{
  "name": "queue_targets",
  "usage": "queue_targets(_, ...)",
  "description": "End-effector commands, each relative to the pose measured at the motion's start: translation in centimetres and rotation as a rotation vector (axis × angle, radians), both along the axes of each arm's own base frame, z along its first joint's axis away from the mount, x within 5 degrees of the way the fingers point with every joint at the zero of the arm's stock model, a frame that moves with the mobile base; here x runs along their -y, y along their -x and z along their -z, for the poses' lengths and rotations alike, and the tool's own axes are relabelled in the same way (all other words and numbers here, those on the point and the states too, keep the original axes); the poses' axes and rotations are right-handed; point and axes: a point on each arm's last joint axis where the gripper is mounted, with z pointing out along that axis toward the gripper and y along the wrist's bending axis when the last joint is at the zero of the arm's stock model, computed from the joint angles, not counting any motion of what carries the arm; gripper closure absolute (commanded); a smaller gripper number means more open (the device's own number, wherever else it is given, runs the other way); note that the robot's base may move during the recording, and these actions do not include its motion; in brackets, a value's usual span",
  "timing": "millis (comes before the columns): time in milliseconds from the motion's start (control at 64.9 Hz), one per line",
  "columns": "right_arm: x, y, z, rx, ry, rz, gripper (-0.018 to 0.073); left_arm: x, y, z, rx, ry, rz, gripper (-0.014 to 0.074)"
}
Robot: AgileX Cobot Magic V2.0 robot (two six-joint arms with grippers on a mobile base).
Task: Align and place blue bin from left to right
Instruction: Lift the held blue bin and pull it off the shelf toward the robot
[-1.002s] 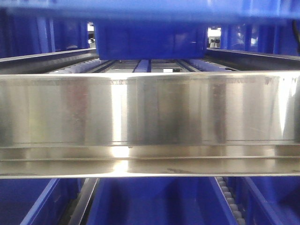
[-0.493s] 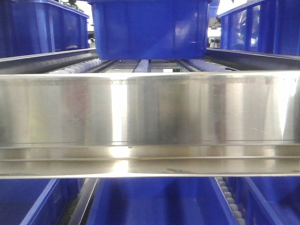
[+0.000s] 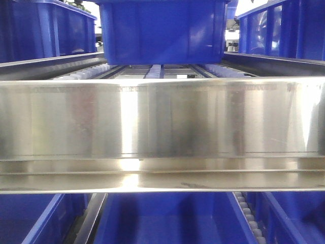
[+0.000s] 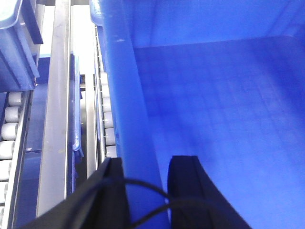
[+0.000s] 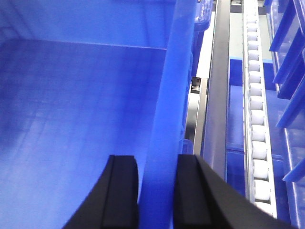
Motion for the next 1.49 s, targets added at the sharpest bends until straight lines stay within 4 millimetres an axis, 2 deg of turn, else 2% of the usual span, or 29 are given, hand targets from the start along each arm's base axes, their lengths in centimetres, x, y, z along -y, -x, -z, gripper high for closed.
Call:
queue_targets(0, 0.28, 0.62, -1.75, 0.119, 0.016, -0.006, 0.0627, -0.22, 0.34, -1.54, 0.107, 0.003, 0.01, 0.0708)
queue_targets(1140, 0.28, 0.62, -1.75, 0.119, 0.016, -0.006, 0.0627, -0.2, 0.2, -1.71, 0.131, 0.004, 0.009, 0.0708)
queue_targets(1479, 0.18, 0.0, -1.31, 0.113, 0.016, -0.006, 0.0627, -0.2, 0.2, -1.71, 0.131, 0.004, 0.009, 0.0708)
